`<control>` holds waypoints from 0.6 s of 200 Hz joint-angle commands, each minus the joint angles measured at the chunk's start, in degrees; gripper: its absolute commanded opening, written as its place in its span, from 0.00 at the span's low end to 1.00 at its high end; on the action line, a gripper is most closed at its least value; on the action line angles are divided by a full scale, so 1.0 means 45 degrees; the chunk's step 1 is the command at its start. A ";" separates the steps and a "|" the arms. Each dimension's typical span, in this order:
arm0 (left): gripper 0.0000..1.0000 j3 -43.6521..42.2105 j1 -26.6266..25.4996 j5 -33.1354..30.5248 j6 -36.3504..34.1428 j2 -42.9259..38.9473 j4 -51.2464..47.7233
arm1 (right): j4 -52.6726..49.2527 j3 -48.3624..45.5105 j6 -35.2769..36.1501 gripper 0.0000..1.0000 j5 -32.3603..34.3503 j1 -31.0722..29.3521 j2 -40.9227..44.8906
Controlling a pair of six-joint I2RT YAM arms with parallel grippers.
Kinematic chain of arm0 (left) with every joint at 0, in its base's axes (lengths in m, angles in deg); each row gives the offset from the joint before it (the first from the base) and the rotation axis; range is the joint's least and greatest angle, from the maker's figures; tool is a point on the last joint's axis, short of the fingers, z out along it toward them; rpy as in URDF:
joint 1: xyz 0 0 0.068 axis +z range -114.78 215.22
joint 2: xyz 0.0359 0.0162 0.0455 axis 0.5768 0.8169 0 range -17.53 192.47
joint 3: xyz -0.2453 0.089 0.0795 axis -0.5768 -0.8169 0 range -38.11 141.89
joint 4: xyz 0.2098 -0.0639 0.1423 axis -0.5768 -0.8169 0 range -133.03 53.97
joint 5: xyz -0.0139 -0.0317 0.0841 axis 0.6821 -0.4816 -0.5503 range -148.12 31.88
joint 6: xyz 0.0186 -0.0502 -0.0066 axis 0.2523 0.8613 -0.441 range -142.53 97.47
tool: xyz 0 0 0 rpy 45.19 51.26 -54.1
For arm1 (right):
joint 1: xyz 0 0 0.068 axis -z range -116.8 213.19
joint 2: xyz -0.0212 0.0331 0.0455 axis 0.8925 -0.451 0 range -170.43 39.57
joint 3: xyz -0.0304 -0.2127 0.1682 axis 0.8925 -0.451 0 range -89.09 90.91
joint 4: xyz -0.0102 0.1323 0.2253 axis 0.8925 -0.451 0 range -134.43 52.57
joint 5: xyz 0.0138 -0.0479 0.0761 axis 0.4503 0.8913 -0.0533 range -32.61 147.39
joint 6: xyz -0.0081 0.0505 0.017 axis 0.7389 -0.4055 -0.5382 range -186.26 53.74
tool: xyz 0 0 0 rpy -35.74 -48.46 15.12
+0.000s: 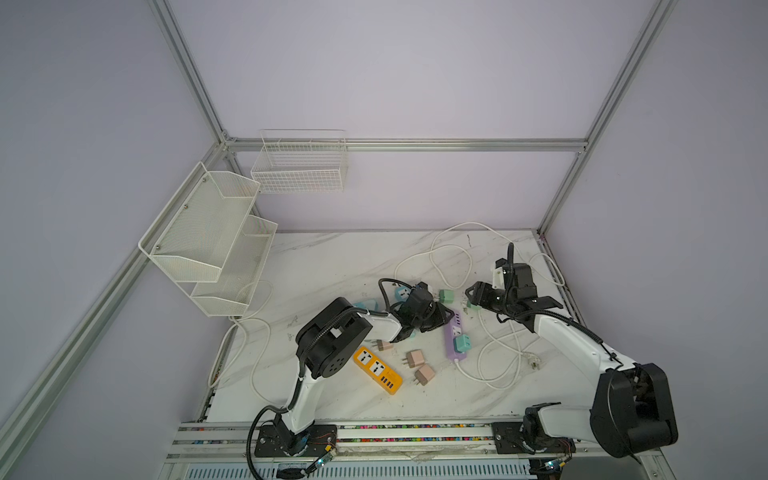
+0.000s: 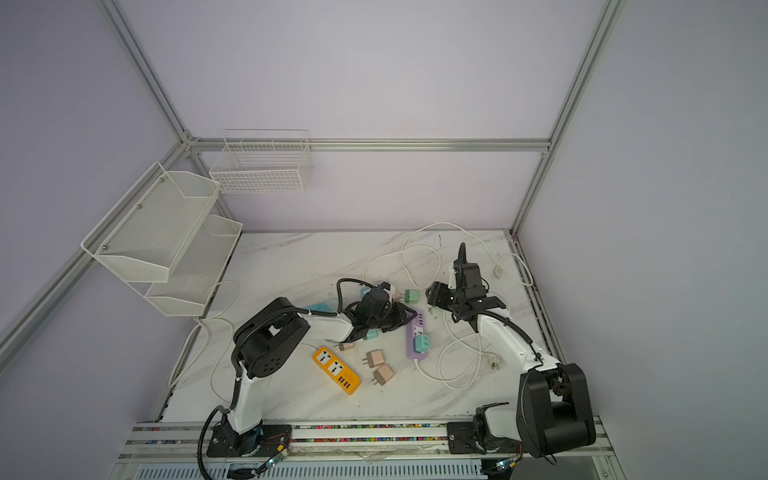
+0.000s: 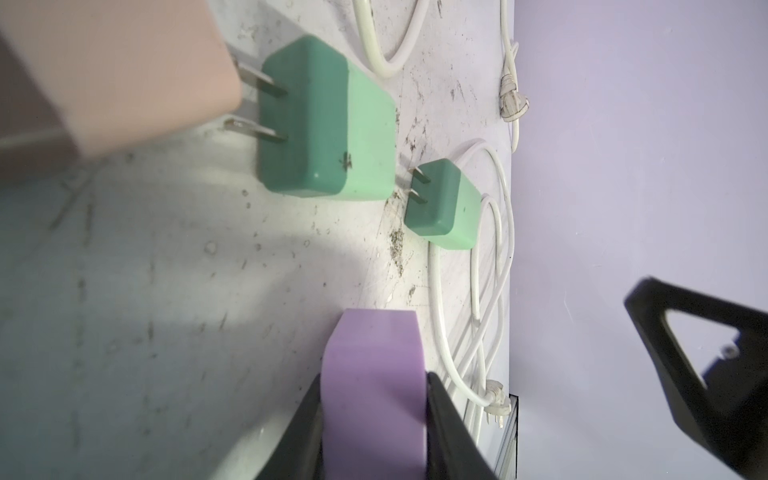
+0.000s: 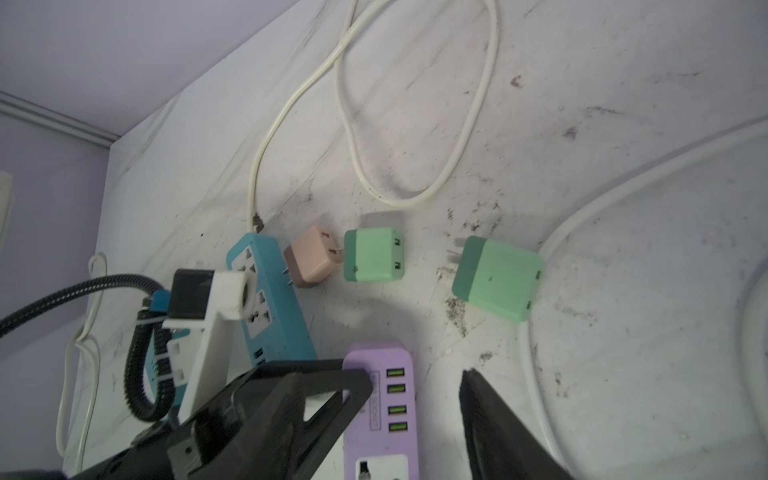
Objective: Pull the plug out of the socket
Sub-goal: 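Lower the green adapter beside the other adapters and open the right gripper, then move the right gripper to the teal adapter at the purple strip's end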
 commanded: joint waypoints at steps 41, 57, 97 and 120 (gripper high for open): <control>0.00 0.0579 0.0245 0.0014 -0.0150 -0.0377 0.0010 | -0.3019 -0.0588 -0.1327 0.63 0.1860 -0.2266 0.2229; 0.00 0.0632 0.0280 0.0140 -0.0058 -0.0266 0.0132 | -0.3335 -0.0902 -0.1886 0.63 0.2508 -0.2899 0.2695; 0.00 0.0815 0.0296 0.0201 -0.0029 -0.0228 0.0350 | -0.2960 -0.1982 -0.2821 0.63 0.2443 -0.4034 0.2687; 0.00 0.1003 0.0294 0.0421 -0.0012 -0.0172 0.0296 | -0.2861 -0.2171 -0.2940 0.63 0.2684 -0.4321 0.2499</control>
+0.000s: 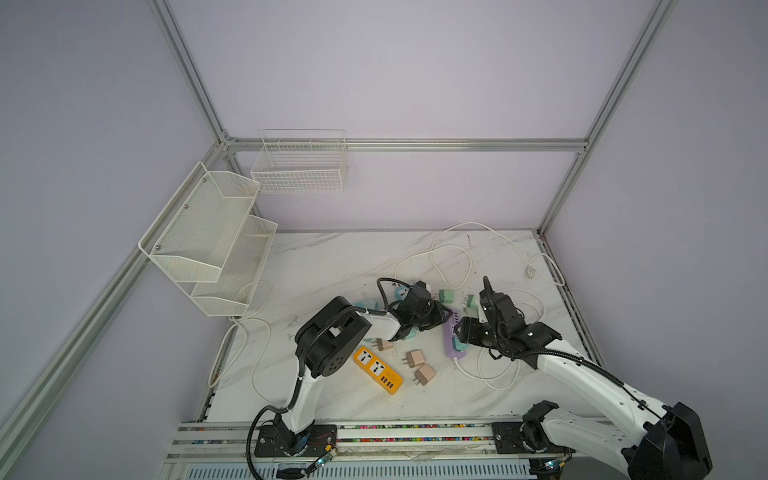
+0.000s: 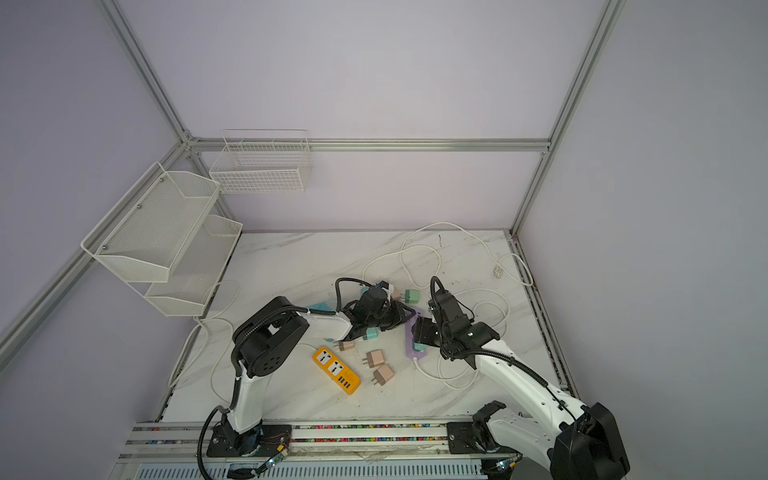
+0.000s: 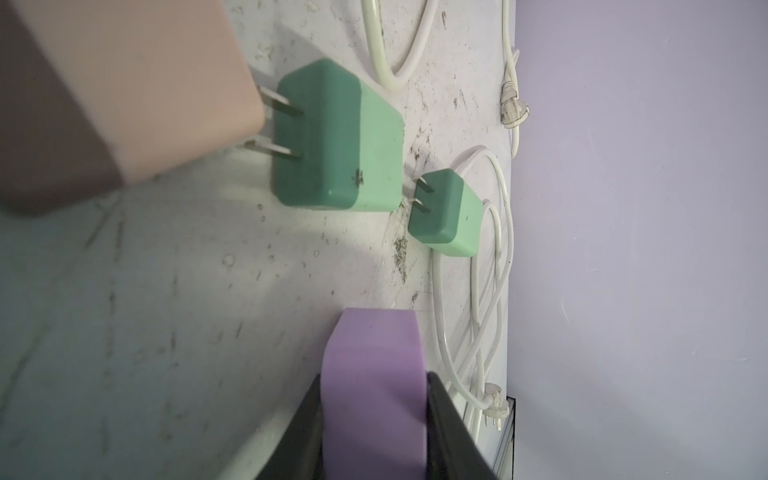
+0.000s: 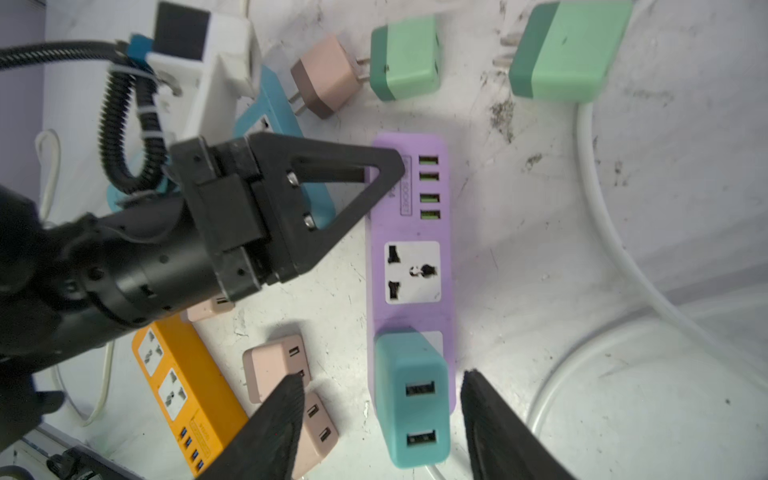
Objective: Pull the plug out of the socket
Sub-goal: 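Move the right gripper to the teal adapter at the purple strip's end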
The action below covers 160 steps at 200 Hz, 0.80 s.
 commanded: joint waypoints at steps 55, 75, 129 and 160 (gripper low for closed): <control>0.00 0.1033 0.0071 0.0391 0.0004 -0.0178 0.0333 | 0.0930 -0.0748 -0.0160 0.58 0.0034 -0.0265 -0.1111; 0.00 0.1024 0.0071 0.0382 -0.0015 -0.0194 0.0330 | 0.1355 -0.0892 -0.0159 0.54 -0.0237 -0.0276 -0.1186; 0.00 0.0938 0.0051 0.0446 0.0046 -0.0273 0.0344 | 0.2099 -0.1165 0.0085 0.45 -0.0901 -0.0277 -0.1535; 0.00 0.0850 0.0015 0.0692 0.0182 -0.0384 0.0456 | 0.2046 -0.1240 0.0104 0.38 -0.0873 -0.0265 -0.1489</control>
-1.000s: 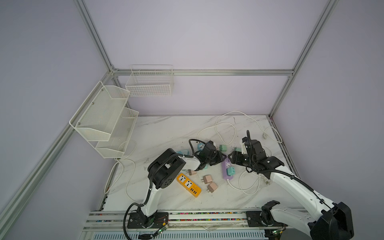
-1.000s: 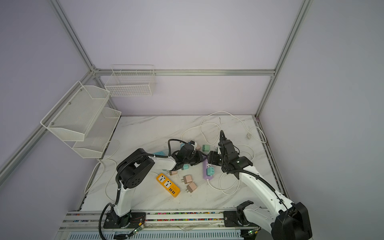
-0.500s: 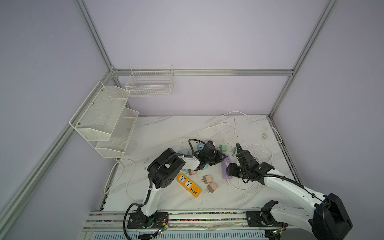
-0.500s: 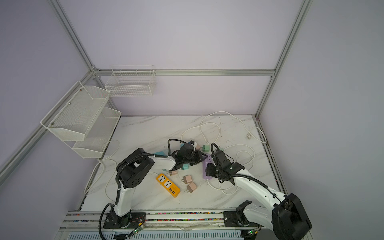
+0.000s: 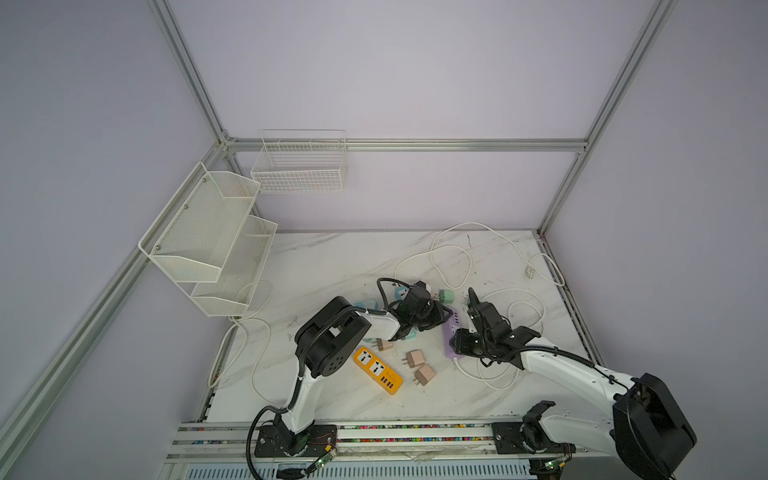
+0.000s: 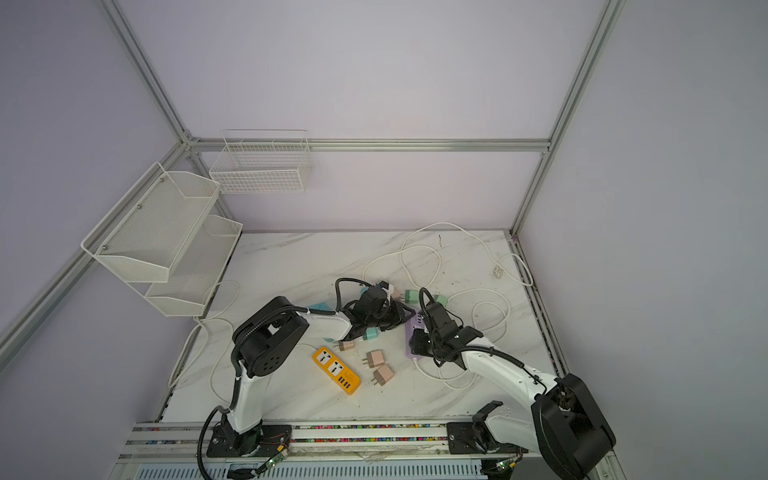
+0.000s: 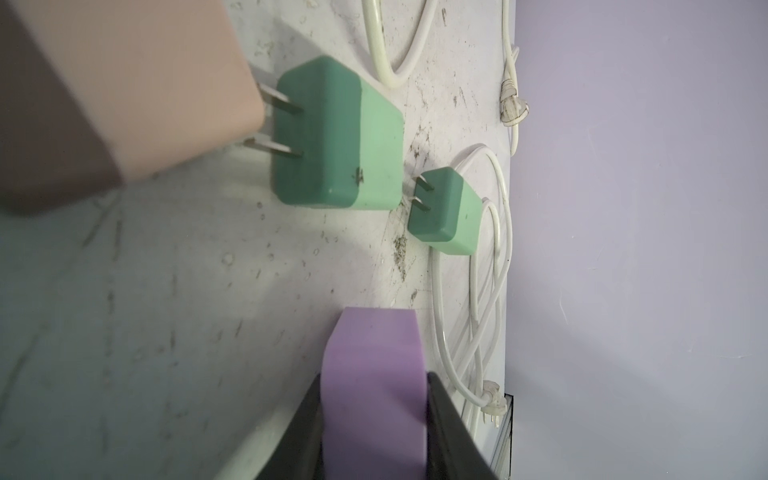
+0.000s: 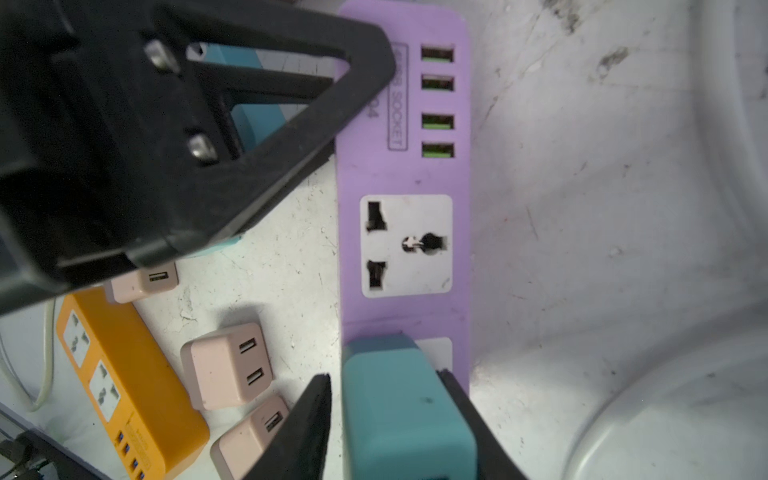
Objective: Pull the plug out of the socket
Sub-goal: 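Move the right gripper to the teal adapter at the purple strip's end, then grip the teal adapter with the right gripper and pull it from the strip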
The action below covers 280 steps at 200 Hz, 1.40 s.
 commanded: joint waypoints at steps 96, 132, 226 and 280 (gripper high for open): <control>0.00 0.0126 -0.0124 0.0625 0.0224 -0.0580 0.0912 | 0.0340 0.0202 0.0674 0.25 -0.0164 -0.0049 0.0327; 0.00 -0.0295 0.0054 0.0842 0.0300 -0.0818 0.1242 | 0.0485 0.0195 0.0832 0.23 -0.0608 -0.0015 0.0782; 0.00 -0.0481 0.0227 0.0816 -0.0105 -0.1210 0.0705 | 0.0390 0.0630 0.0799 0.20 -0.1416 0.0188 0.0962; 0.00 -0.0718 0.0412 0.0965 -0.0215 -0.1310 0.0520 | 0.0422 0.0418 0.1636 0.20 -0.2355 0.1066 0.1775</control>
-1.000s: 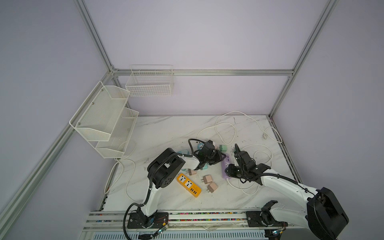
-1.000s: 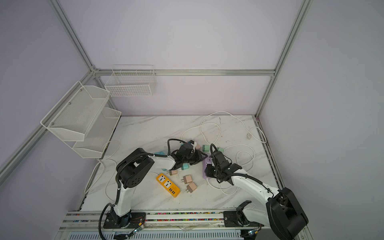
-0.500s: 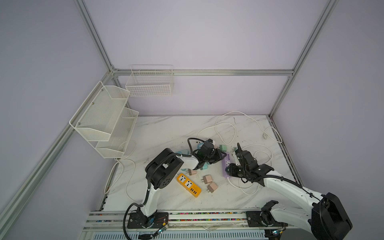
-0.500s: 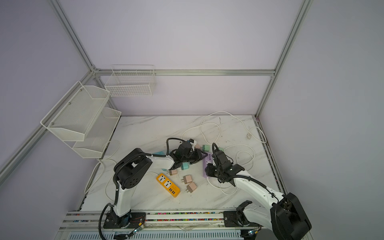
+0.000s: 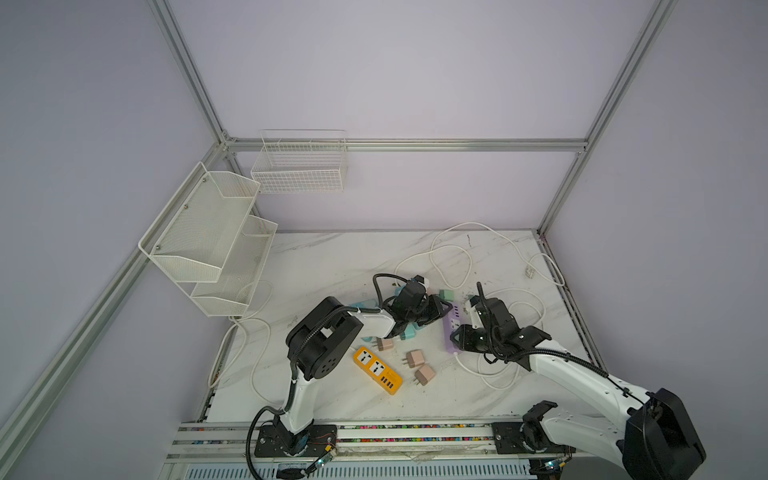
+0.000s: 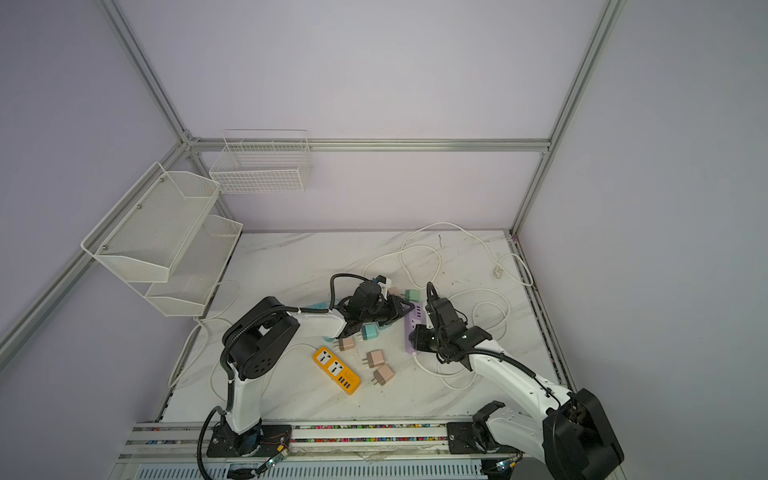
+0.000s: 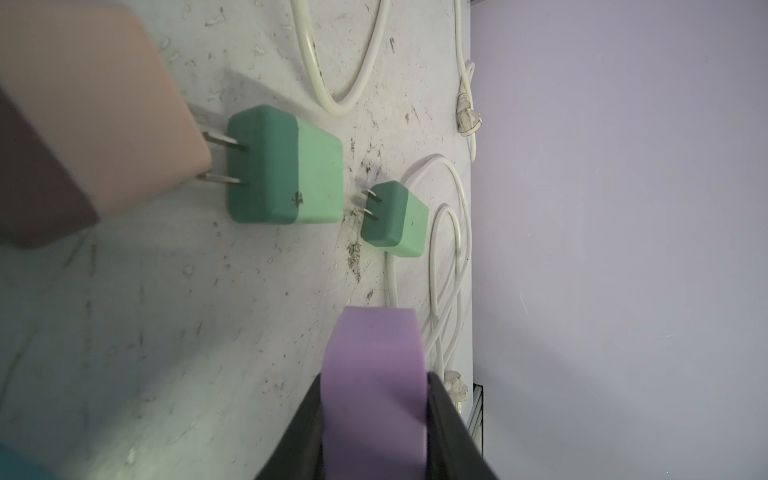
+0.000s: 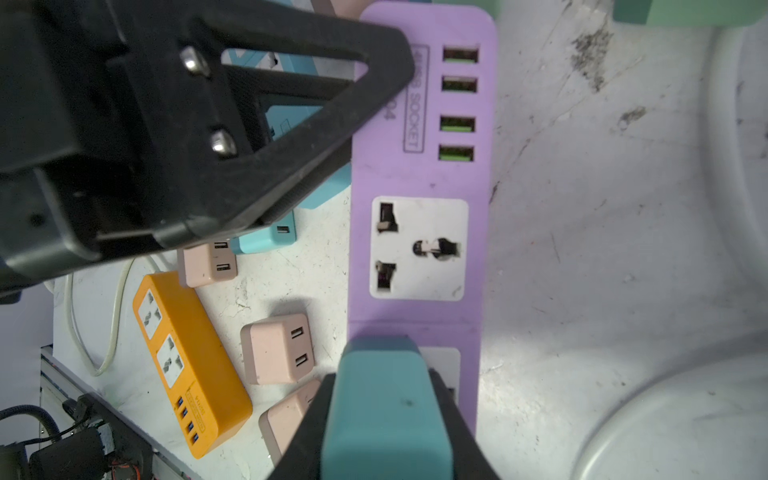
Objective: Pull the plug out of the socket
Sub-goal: 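Grip the teal adapter with the right gripper and pull it from the strip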
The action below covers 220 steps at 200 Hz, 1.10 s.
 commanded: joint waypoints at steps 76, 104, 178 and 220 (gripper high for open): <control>0.00 -0.0194 0.0096 0.0052 -0.0695 -0.0394 -0.0558 | 0.0699 0.0907 0.0474 0.19 -0.0124 -0.0854 -0.0296; 0.00 -0.0465 0.0107 0.0088 -0.0824 -0.0455 -0.0638 | 0.0768 0.0634 0.0605 0.19 -0.0606 -0.0077 0.0680; 0.00 -0.0229 0.0118 0.0206 -0.0739 -0.0134 -0.0460 | 0.0822 0.1080 0.0407 0.16 -0.0156 -0.0253 0.0008; 0.00 -0.0302 0.0168 0.0087 -0.0900 -0.0098 -0.0751 | 0.0843 0.1015 0.0957 0.15 -0.0492 -0.0583 -0.0379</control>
